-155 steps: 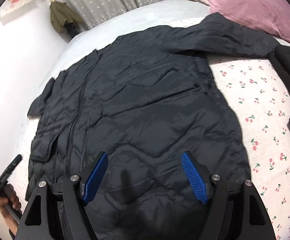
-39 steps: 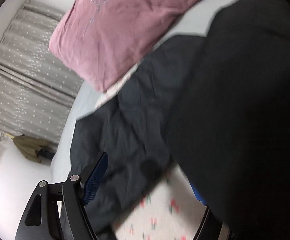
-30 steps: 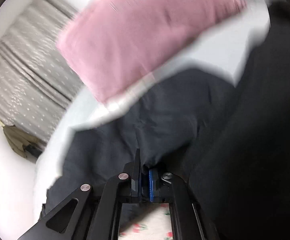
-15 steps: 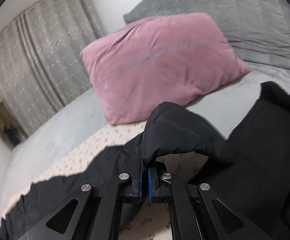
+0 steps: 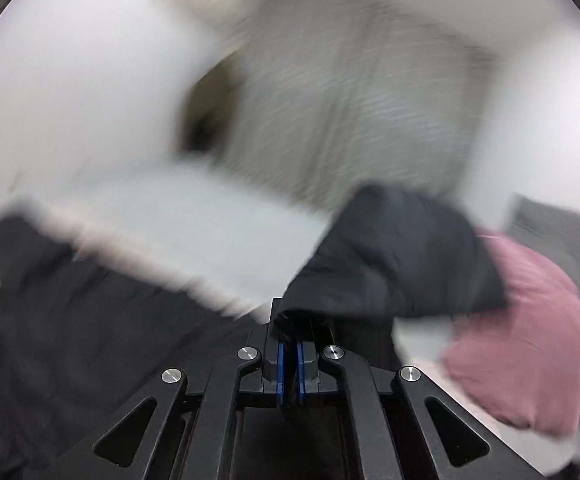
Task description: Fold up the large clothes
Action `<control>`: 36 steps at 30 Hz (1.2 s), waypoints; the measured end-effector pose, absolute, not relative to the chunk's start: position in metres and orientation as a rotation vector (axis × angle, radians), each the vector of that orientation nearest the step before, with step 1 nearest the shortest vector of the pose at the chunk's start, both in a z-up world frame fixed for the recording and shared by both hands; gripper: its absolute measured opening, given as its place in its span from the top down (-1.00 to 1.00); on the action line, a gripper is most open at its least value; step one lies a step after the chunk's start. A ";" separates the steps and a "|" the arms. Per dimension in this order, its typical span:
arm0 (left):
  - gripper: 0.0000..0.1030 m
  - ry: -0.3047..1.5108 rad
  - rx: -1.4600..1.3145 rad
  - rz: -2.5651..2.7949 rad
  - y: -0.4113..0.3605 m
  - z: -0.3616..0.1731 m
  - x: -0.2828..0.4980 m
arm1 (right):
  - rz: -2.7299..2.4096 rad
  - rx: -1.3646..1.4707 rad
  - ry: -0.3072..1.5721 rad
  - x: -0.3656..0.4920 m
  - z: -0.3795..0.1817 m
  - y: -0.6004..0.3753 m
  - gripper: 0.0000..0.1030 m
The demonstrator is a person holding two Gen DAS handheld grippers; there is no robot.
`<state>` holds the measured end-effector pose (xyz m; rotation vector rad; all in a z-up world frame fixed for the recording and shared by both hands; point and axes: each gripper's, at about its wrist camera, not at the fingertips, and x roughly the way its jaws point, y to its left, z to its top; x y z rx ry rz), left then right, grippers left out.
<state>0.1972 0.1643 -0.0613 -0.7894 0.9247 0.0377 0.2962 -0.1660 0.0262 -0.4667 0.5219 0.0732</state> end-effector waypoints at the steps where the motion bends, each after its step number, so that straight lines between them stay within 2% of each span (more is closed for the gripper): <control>1: -0.48 0.929 -0.794 0.032 0.165 -0.063 0.197 | 0.108 -0.542 0.614 0.306 -0.008 -0.142 0.88; 4: -0.48 0.940 -0.783 0.013 0.165 -0.063 0.199 | 0.132 -0.714 0.781 0.324 -0.082 -0.121 0.72; 6: -0.48 0.939 -0.775 0.013 0.166 -0.063 0.200 | 0.110 -0.746 0.798 0.323 -0.100 -0.126 0.61; 8: -0.48 0.939 -0.780 0.007 0.167 -0.063 0.201 | 0.105 -0.661 0.806 0.323 -0.097 -0.147 0.37; 10: -0.48 0.942 -0.784 -0.001 0.167 -0.064 0.203 | 0.124 -0.593 0.839 0.323 -0.088 -0.160 -0.09; 14: -0.48 0.950 -0.786 -0.005 0.166 -0.065 0.205 | 0.351 -0.373 0.883 0.315 -0.046 -0.188 -0.21; 18: -0.48 0.942 -0.773 0.002 0.165 -0.063 0.205 | 0.368 -0.030 0.757 0.313 0.004 -0.270 -0.43; 21: -0.48 0.945 -0.773 0.006 0.163 -0.064 0.205 | 0.093 0.245 0.808 0.331 -0.006 -0.357 -0.43; 23: -0.48 0.945 -0.773 0.008 0.163 -0.064 0.206 | -0.021 0.414 0.868 0.339 -0.036 -0.406 -0.43; 27: -0.48 0.941 -0.762 0.013 0.163 -0.064 0.206 | -0.061 0.462 0.991 0.340 -0.098 -0.421 -0.44; 32: -0.48 0.937 -0.766 0.042 0.174 -0.065 0.206 | -0.132 0.290 1.020 0.349 -0.093 -0.395 -0.45; 36: -0.48 0.903 -0.765 0.085 0.195 -0.059 0.202 | -0.124 0.298 0.971 0.313 -0.048 -0.381 -0.45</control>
